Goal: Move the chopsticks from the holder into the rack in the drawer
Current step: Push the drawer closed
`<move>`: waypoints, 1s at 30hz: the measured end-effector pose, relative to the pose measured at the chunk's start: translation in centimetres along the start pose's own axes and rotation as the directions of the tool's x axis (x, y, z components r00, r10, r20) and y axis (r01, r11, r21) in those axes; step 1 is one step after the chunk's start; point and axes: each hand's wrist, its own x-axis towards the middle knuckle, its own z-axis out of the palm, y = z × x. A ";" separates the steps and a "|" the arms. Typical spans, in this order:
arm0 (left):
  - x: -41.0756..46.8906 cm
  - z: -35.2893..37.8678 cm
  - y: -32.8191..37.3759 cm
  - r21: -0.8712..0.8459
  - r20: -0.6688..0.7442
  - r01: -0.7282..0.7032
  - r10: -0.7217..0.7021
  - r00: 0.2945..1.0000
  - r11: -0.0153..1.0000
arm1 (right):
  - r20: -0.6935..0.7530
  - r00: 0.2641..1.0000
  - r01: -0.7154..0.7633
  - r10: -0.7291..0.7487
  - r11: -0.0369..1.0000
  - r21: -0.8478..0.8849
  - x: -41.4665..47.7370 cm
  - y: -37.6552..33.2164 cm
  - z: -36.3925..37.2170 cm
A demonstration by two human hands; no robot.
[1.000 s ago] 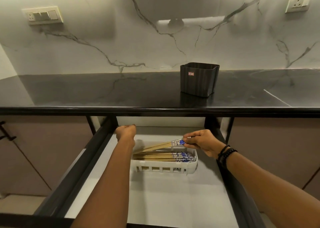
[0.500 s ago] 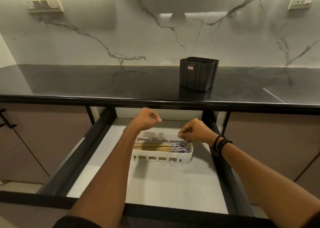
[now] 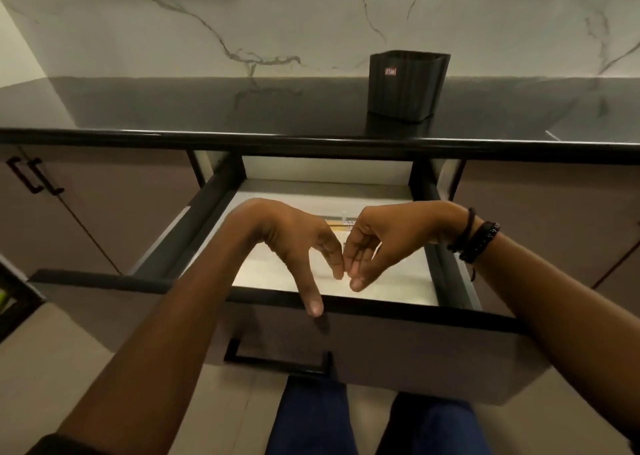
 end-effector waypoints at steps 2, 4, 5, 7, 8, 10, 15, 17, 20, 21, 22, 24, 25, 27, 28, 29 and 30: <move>-0.1 0.7 0.9 0.073 0.010 0.069 -0.070 0.998 0.995 | 0.013 1.000 -0.014 0.014 1.000 -0.006 -0.9 -0.6 1.0; 0.0 1.0 1.4 0.082 0.000 0.127 -0.127 0.992 0.989 | 0.012 0.999 -0.035 0.035 0.999 -0.011 -1.4 -0.8 1.6; 0.0 1.0 1.6 0.073 -0.017 0.142 -0.141 0.990 0.987 | 0.003 0.999 -0.043 0.043 0.999 -0.020 -1.6 -0.8 1.8; -0.2 0.8 1.5 0.063 -0.056 0.170 -0.167 0.984 0.983 | -0.028 0.998 -0.049 0.049 0.999 -0.017 -1.7 -0.7 1.8; -0.2 0.7 1.4 0.061 -0.072 0.187 -0.182 0.981 0.981 | -0.041 0.998 -0.047 0.046 0.999 -0.013 -1.6 -0.6 1.7; -0.1 0.5 1.1 0.071 -0.101 0.223 -0.215 0.971 0.972 | -0.061 0.997 -0.041 0.040 0.999 -0.020 -1.4 -0.3 1.3; 1.5 -0.4 -0.6 0.144 -0.241 0.253 -0.214 0.947 0.957 | -0.123 0.991 -0.052 0.045 0.997 -0.050 -0.2 0.9 -0.4; 2.3 -1.2 -1.6 0.160 -0.302 0.254 -0.198 0.933 0.954 | -0.171 0.983 -0.081 0.066 0.993 -0.084 0.0 1.6 -1.3; 3.4 -2.8 -2.8 0.163 -0.379 0.258 -0.181 0.908 0.952 | -0.269 0.958 -0.144 0.103 0.980 -0.135 0.4 2.6 -2.8; 3.8 -3.4 -3.1 0.156 -0.405 0.263 -0.181 0.896 0.952 | -0.315 0.943 -0.164 0.110 0.975 -0.149 0.6 3.0 -3.4; 4.3 -3.9 -3.5 0.153 -0.433 0.268 -0.179 0.883 0.951 | -0.359 0.927 -0.177 0.112 0.972 -0.153 0.8 3.5 -3.9; 5.4 -5.2 -4.2 0.150 -0.491 0.274 -0.169 0.855 0.950 | -0.431 0.896 -0.184 0.102 0.971 -0.151 1.6 4.5 -5.1; 6.1 -6.0 -4.6 0.146 -0.521 0.274 -0.161 0.838 0.951 | -0.460 0.883 -0.186 0.097 0.971 -0.153 2.1 5.2 -5.7; 7.4 -7.2 -5.2 0.133 -0.578 0.273 -0.149 0.802 0.953 | -0.524 0.846 -0.215 0.099 0.963 -0.165 3.3 6.7 -6.8; 8.3 -8.0 -5.7 0.127 -0.606 0.271 -0.142 0.783 0.954 | -0.559 0.823 -0.242 0.101 0.953 -0.184 3.9 7.6 -7.4; 9.1 -8.7 -6.2 0.125 -0.631 0.271 -0.134 0.764 0.954 | -0.596 0.797 -0.270 0.094 0.939 -0.213 4.6 8.6 -8.1; 10.3 -9.8 -6.9 0.121 -0.655 0.265 -0.124 0.745 0.957 | -0.632 0.770 -0.300 0.087 0.924 -0.239 5.4 9.8 -9.1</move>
